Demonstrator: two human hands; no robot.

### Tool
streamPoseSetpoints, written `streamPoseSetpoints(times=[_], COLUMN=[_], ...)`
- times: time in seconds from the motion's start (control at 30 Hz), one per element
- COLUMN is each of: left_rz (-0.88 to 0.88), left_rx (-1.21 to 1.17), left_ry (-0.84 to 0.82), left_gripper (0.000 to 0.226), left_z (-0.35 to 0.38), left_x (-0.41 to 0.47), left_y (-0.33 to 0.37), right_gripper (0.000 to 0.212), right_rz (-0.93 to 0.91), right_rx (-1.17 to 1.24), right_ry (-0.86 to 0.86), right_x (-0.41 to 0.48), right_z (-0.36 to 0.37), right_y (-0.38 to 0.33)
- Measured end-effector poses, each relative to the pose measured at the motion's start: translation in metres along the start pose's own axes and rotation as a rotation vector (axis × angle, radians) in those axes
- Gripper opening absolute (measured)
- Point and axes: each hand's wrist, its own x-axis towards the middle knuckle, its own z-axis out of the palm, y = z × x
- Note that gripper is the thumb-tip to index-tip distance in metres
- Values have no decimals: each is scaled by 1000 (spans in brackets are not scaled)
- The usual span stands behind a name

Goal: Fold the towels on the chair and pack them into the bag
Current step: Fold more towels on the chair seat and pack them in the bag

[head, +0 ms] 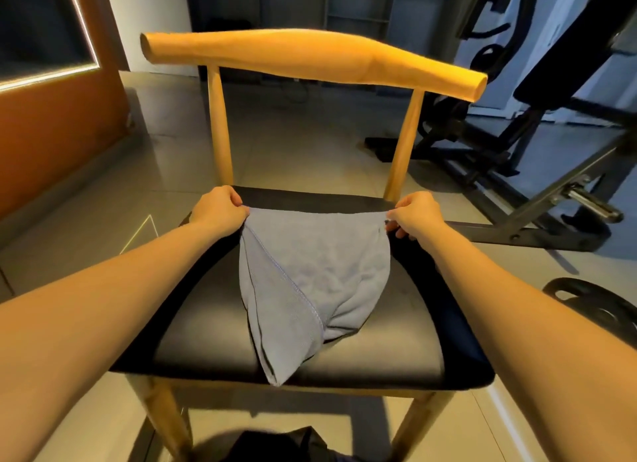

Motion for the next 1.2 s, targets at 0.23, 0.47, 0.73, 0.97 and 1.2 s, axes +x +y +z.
streamPoseSetpoints(times=[0.23,0.47,0.73,0.97,1.2], left_rz=[280,406,471,394,-65], left_rx=[-164,-14,345,125,-529], left_ry=[-92,-223,42,74,-54], left_gripper=[9,41,49,26,12], left_z=[-48,-45,-19,-29,-63], left_x=[-103,-235,-245,-264,-259], left_y=[39,61,56,46,25], right_gripper=[5,14,28,22,9], right_rz=[-470,-862,-873,-957,-920], right_rx=[-146,-368,-375,-435,-395], right_ry=[-211,-468,-459,-274,-316], right_x=[-90,-169,-174,-179,-170], right_z=[-24,-6,-10,-1,-3], right_y=[-7,4,25,28,30])
